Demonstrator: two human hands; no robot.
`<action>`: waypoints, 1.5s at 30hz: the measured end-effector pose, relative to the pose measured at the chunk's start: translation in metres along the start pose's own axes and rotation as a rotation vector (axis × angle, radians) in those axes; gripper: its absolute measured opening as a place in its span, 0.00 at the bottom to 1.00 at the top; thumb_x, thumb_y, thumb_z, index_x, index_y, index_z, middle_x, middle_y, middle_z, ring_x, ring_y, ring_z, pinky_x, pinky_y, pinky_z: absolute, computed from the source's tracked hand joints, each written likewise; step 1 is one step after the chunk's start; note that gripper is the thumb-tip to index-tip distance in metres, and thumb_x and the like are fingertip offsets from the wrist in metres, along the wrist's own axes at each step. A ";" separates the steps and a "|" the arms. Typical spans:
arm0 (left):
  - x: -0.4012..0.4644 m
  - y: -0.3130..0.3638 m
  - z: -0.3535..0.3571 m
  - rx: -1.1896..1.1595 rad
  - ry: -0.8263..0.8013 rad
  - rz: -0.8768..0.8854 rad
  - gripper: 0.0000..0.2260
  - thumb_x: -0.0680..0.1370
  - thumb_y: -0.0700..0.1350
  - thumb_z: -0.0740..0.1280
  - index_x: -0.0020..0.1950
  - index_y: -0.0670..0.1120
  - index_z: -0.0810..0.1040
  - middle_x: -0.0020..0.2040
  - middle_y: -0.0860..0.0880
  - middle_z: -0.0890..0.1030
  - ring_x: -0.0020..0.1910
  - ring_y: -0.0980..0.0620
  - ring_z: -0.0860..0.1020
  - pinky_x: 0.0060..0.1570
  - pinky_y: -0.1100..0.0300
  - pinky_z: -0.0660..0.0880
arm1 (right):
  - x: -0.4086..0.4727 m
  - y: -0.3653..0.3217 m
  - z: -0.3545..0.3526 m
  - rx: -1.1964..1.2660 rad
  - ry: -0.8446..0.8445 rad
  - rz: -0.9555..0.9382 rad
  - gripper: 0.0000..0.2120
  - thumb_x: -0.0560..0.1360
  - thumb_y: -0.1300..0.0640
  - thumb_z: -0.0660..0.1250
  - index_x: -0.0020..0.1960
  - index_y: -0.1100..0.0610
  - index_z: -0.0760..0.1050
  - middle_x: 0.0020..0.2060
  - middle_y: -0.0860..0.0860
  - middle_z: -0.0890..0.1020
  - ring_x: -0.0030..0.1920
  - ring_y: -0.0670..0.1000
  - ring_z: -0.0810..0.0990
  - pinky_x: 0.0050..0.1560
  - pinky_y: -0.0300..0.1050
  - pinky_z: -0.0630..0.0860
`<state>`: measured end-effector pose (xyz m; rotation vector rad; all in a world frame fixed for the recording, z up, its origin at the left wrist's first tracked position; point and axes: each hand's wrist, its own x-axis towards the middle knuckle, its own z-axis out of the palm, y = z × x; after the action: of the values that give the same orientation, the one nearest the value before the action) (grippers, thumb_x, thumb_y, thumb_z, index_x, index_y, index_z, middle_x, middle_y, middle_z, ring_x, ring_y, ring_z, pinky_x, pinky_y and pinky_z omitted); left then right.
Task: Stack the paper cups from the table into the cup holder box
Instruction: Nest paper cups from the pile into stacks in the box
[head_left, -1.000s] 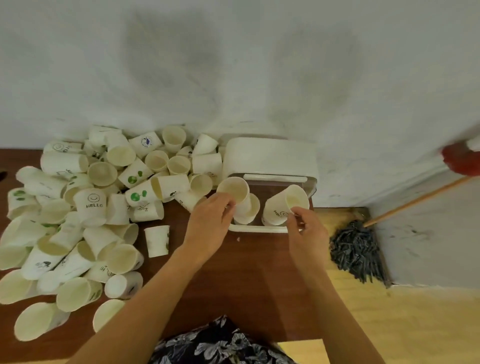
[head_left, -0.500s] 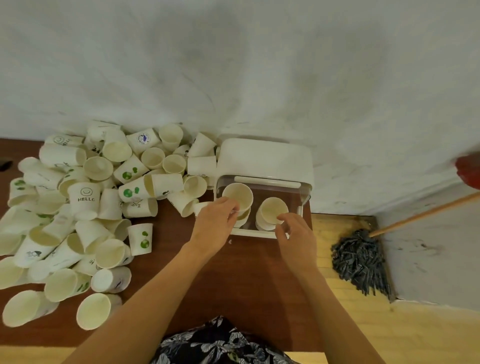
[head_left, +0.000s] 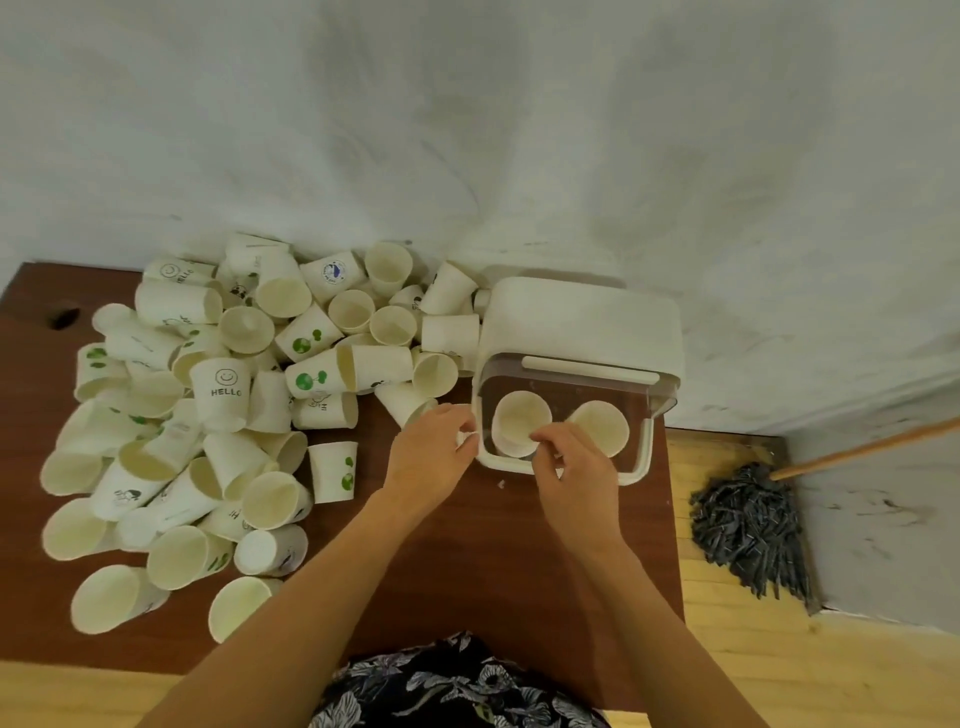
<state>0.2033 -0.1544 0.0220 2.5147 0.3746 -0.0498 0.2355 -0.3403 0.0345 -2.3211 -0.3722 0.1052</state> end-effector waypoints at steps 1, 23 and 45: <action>-0.003 -0.013 -0.002 0.026 0.002 -0.031 0.02 0.77 0.49 0.66 0.46 0.53 0.75 0.46 0.54 0.77 0.42 0.53 0.76 0.40 0.60 0.69 | -0.001 -0.006 0.009 0.005 -0.029 -0.029 0.08 0.78 0.62 0.65 0.54 0.54 0.80 0.50 0.44 0.80 0.45 0.43 0.78 0.45 0.36 0.78; -0.004 -0.168 -0.016 0.055 -0.306 -0.273 0.13 0.76 0.41 0.63 0.61 0.47 0.76 0.56 0.47 0.77 0.54 0.45 0.77 0.51 0.52 0.73 | 0.064 -0.035 0.146 -0.471 -0.597 0.137 0.30 0.78 0.60 0.61 0.78 0.56 0.57 0.78 0.51 0.57 0.71 0.57 0.67 0.61 0.52 0.72; -0.014 0.000 -0.054 -0.267 0.104 0.150 0.07 0.77 0.46 0.69 0.54 0.47 0.82 0.49 0.53 0.80 0.43 0.59 0.77 0.46 0.61 0.77 | -0.017 -0.027 0.006 -0.071 -0.209 0.138 0.05 0.74 0.57 0.69 0.50 0.52 0.80 0.44 0.43 0.80 0.42 0.42 0.79 0.41 0.37 0.75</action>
<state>0.1876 -0.1271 0.0681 2.2781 0.2165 0.1795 0.2121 -0.3227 0.0489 -2.4114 -0.3235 0.4107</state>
